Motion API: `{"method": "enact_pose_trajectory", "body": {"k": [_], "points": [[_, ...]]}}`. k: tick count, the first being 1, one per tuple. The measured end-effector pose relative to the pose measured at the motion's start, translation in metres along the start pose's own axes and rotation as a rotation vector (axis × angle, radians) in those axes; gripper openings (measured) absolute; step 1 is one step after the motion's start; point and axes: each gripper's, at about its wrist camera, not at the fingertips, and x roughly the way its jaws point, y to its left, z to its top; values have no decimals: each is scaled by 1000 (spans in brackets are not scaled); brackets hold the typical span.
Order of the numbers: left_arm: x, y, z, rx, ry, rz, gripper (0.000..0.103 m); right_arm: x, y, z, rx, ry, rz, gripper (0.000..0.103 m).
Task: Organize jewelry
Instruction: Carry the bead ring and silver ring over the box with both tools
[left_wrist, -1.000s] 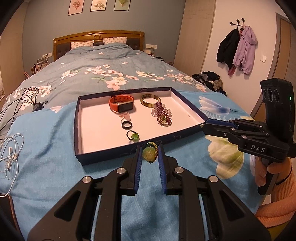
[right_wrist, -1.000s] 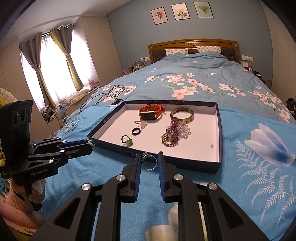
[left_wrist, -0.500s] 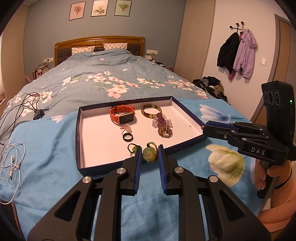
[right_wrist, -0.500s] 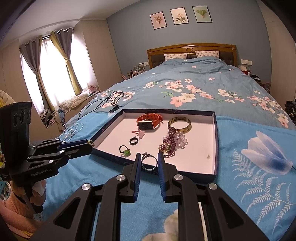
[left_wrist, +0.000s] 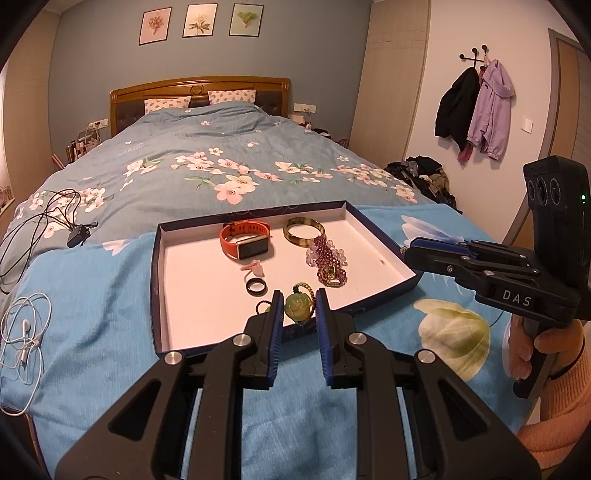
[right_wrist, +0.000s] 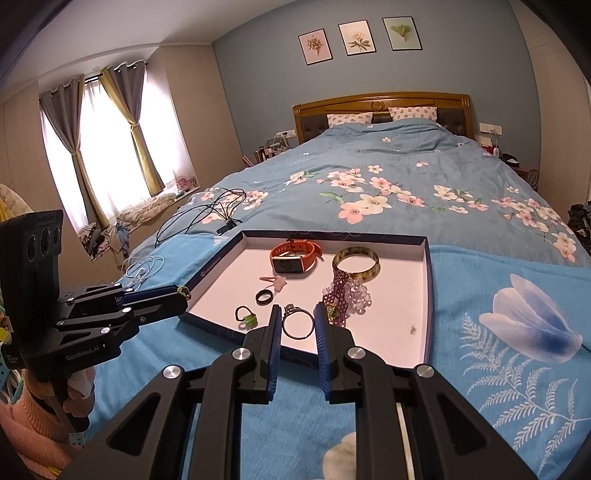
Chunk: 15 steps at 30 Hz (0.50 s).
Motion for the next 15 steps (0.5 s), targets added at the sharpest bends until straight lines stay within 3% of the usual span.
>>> {"method": "enact_pose_trajectory", "body": {"k": [15], "points": [[4, 0, 10, 0, -16, 9, 18, 3, -2, 7, 6, -15, -8, 16]]}}
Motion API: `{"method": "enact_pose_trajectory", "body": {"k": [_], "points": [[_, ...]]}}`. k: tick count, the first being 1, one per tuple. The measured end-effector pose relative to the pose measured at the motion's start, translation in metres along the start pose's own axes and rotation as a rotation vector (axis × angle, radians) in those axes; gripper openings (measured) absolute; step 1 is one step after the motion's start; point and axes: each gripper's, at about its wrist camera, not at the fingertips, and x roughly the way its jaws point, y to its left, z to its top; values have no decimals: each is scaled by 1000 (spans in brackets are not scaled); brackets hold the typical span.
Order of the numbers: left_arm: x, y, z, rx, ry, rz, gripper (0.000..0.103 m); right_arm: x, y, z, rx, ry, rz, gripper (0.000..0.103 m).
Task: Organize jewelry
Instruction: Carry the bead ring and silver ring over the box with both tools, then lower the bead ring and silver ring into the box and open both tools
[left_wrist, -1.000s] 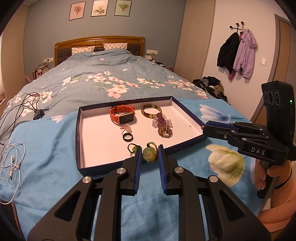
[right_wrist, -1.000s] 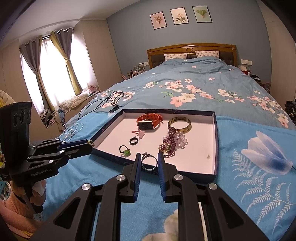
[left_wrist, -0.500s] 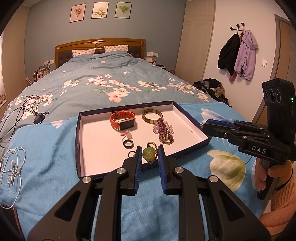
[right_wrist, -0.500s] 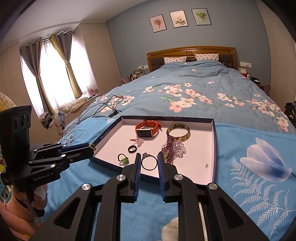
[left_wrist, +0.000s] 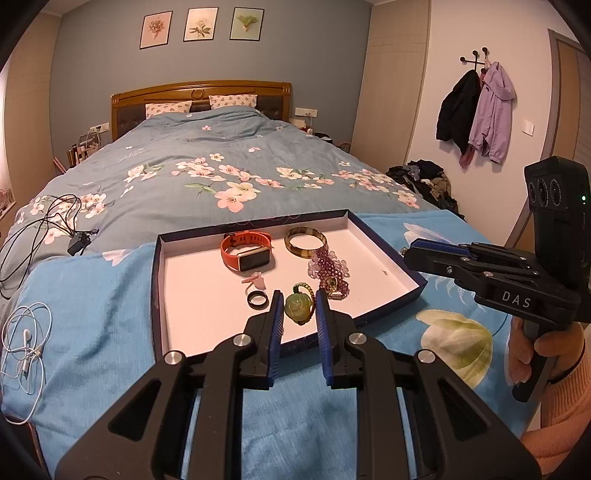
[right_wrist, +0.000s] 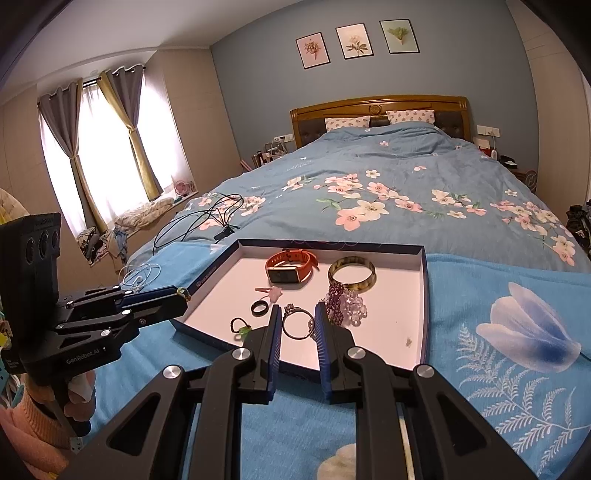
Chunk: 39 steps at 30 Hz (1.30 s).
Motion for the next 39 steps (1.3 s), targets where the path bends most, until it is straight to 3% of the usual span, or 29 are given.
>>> {"method": "enact_pose_trajectory", "body": {"k": [39], "points": [[15, 11, 14, -4, -9, 24, 18, 9, -4, 4, 15, 3, 2, 16]]}}
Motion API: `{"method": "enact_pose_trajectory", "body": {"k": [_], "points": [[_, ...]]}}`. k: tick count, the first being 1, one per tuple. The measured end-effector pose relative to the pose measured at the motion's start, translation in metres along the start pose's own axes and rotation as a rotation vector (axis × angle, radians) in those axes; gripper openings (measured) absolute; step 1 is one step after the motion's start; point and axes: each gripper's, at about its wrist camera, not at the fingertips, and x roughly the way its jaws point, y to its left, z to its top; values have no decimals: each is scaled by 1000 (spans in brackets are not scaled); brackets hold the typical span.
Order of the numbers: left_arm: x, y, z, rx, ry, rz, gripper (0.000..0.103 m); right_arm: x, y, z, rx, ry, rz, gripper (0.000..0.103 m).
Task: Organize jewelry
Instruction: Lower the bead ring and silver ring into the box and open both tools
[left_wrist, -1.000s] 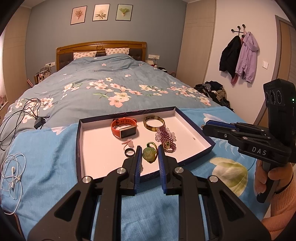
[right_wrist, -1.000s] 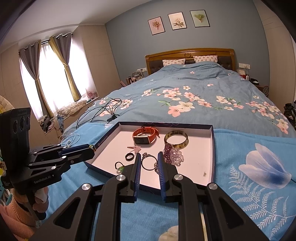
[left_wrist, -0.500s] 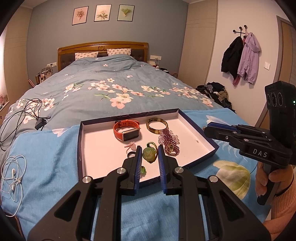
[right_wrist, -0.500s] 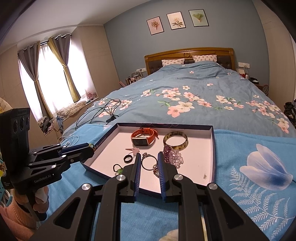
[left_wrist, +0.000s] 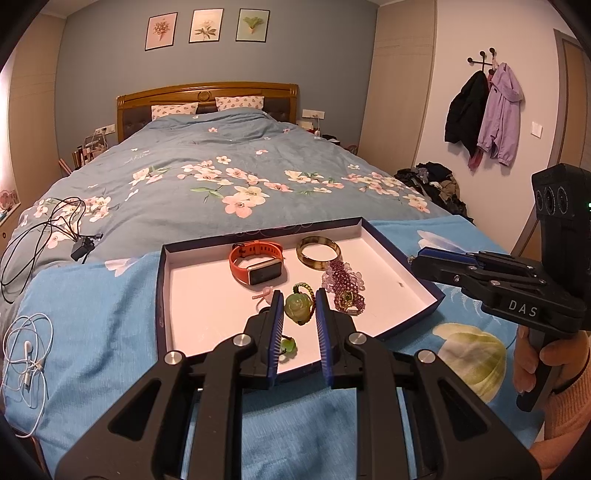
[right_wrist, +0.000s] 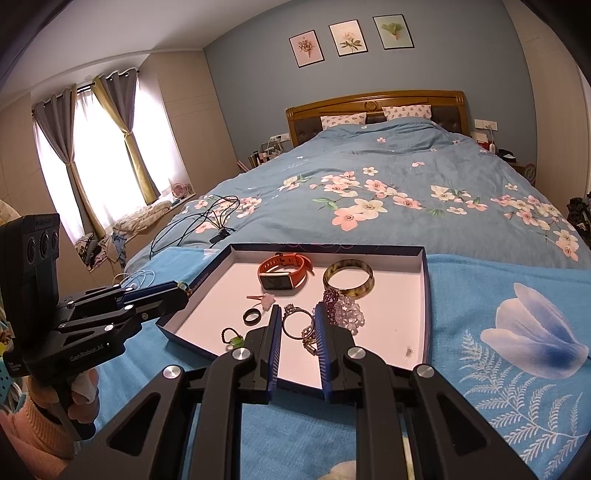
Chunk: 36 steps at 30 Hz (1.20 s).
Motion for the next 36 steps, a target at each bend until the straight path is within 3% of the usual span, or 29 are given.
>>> {"method": "enact_pose_trajectory", "body": {"k": [36], "points": [[15, 5, 6, 3, 8, 18, 18, 5, -4, 1, 5, 6, 0, 16]]}}
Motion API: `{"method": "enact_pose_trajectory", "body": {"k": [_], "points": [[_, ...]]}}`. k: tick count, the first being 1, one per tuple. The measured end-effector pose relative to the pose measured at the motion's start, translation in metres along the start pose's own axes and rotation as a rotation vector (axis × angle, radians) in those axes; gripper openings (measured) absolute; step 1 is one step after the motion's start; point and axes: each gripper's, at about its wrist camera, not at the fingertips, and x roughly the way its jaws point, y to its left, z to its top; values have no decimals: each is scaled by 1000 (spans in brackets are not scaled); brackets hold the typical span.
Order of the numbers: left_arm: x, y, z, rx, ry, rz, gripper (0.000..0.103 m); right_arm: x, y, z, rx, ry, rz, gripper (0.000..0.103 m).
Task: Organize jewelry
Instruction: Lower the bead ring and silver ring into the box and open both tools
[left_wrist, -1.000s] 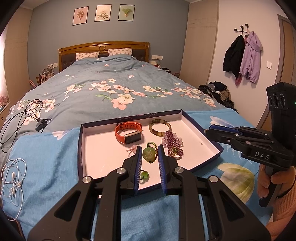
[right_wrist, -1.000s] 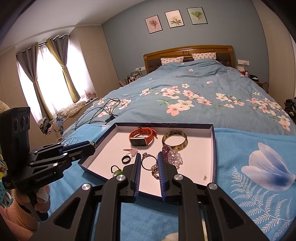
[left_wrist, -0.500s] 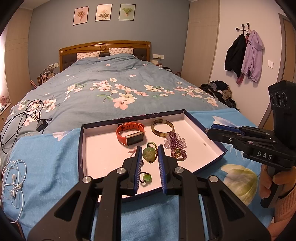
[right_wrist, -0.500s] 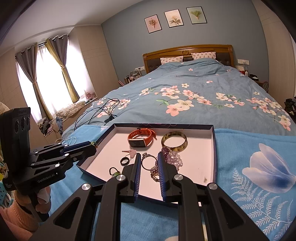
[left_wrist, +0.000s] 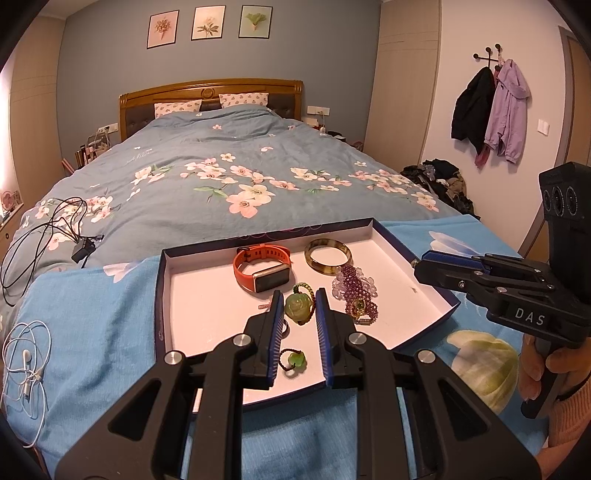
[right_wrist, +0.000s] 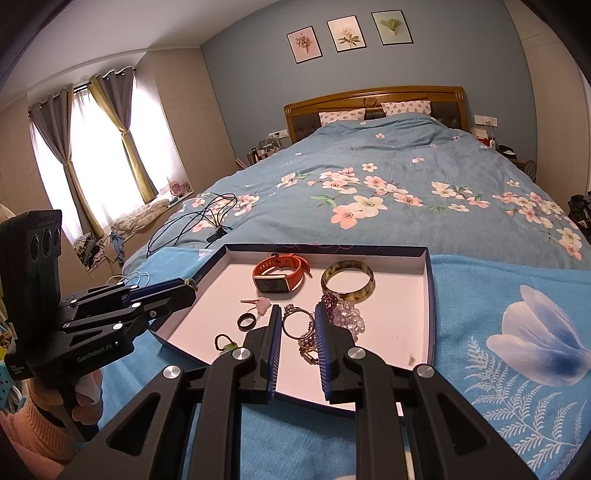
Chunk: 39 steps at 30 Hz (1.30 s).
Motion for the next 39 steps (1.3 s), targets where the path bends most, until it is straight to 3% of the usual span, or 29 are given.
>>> {"method": "enact_pose_trajectory", "body": {"k": [39], "points": [[29, 7, 1, -12, 54, 30, 18, 15, -3, -2, 21, 60, -7, 16]]}}
